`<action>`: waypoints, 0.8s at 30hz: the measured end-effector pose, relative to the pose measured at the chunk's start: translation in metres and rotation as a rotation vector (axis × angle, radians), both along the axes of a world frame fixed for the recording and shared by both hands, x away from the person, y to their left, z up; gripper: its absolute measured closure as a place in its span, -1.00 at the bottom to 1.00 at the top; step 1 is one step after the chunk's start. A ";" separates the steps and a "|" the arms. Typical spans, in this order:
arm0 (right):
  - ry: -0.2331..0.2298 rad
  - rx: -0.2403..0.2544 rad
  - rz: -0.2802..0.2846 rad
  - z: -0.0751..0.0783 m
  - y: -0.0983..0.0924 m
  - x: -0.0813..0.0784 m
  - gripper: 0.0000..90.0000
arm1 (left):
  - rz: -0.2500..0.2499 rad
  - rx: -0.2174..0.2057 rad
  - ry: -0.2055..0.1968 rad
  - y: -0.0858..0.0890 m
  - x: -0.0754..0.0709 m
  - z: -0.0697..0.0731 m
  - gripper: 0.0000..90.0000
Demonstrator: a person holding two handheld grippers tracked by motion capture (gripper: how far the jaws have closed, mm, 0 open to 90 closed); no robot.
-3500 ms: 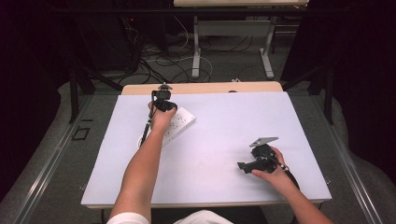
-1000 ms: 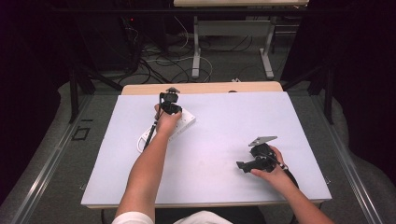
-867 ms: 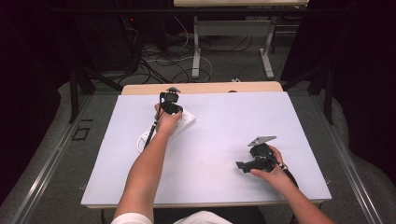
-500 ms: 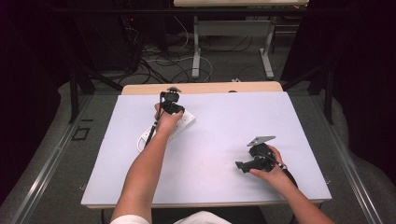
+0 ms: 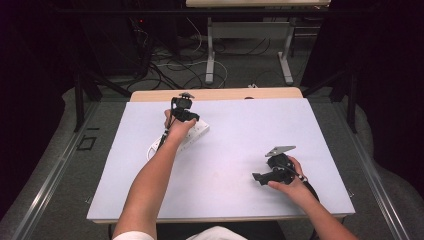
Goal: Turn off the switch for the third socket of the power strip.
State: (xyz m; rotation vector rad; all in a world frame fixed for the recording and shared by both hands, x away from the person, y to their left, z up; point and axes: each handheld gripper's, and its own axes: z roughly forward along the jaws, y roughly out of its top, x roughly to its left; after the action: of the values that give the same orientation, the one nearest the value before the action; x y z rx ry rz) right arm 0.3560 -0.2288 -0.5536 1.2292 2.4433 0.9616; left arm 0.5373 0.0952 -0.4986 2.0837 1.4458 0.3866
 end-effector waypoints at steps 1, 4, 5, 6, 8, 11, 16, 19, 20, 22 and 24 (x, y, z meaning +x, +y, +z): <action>-0.002 0.005 0.002 0.000 0.000 0.000 -0.62 | -0.018 0.008 -0.008 0.000 0.000 0.000 0.26; -0.004 0.009 0.003 -0.001 0.001 0.000 -0.62 | -0.020 0.008 -0.011 -0.001 0.000 0.001 0.19; -0.002 0.007 0.003 -0.001 0.001 0.000 -0.62 | -0.011 -0.002 -0.010 -0.002 -0.001 0.001 0.16; -0.001 0.006 0.004 0.000 0.000 0.000 -0.62 | -0.023 0.002 -0.011 -0.001 -0.001 0.002 0.14; -0.002 -0.003 -0.001 0.000 0.000 0.000 -0.62 | -0.029 0.004 -0.008 -0.002 -0.002 0.002 0.09; -0.004 -0.005 0.001 0.000 0.000 0.000 -0.62 | -0.035 0.006 -0.008 -0.003 -0.003 0.003 0.06; -0.002 -0.001 -0.001 0.000 0.000 0.000 -0.62 | -0.054 0.010 0.002 -0.004 -0.006 0.005 -0.06; -0.002 -0.004 0.003 0.000 0.000 0.000 -0.62 | -0.074 0.017 -0.004 -0.005 -0.008 0.006 -0.10; -0.003 -0.003 0.003 0.000 0.000 0.000 -0.62 | -0.083 0.014 -0.004 -0.006 -0.008 0.006 -0.13; -0.003 -0.003 0.003 0.000 0.000 0.000 -0.62 | -0.093 0.020 -0.001 -0.006 -0.011 0.008 -0.14; -0.002 -0.001 -0.002 0.000 0.000 0.000 -0.62 | -0.102 0.016 0.000 -0.007 -0.013 0.009 -0.15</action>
State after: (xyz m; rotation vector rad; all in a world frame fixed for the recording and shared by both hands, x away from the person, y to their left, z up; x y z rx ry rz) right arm 0.3560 -0.2287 -0.5535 1.2292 2.4401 0.9610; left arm 0.5248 0.0881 -0.4891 2.1593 1.3342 0.3591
